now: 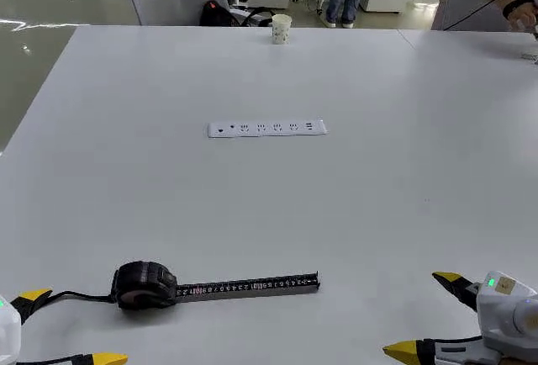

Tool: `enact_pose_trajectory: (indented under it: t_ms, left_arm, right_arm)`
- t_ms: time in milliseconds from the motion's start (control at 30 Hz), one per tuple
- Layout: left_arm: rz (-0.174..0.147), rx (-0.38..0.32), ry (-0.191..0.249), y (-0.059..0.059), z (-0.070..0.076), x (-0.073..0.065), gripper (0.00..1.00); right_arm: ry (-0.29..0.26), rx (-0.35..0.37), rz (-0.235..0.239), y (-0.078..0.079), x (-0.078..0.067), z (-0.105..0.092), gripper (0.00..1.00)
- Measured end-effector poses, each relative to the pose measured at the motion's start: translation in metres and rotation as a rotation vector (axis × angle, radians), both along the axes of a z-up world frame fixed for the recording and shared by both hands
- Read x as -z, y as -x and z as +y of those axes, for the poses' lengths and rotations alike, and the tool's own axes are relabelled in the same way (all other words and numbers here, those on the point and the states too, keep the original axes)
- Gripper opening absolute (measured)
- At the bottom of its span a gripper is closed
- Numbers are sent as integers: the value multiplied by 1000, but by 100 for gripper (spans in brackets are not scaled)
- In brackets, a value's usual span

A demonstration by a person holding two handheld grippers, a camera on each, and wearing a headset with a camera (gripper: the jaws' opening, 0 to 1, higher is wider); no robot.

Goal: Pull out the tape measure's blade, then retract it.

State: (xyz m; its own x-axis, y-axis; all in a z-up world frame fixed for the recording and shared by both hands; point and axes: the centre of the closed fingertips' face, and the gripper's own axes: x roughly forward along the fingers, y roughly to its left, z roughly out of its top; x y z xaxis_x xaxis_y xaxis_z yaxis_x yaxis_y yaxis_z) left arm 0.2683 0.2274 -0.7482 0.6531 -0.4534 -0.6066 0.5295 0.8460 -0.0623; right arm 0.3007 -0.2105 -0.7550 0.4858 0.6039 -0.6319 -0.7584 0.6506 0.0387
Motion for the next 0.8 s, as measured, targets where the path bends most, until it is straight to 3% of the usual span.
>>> enact_pose_trajectory:
  t_ms: [333, 700, 800]
  left_arm:
    - [-7, 3, 18, -1, -2, -3, 99]
    - [8, -6, 16, 0, 0, -3, 99]
    - [37, -14, 43, -1, -4, -3, 99]
  right_arm:
    - [14, -13, -5, 7, 0, -3, 99]
    - [25, 4, -6, 4, 1, -9, 99]
    - [49, -11, -12, 2, 1, -8, 99]
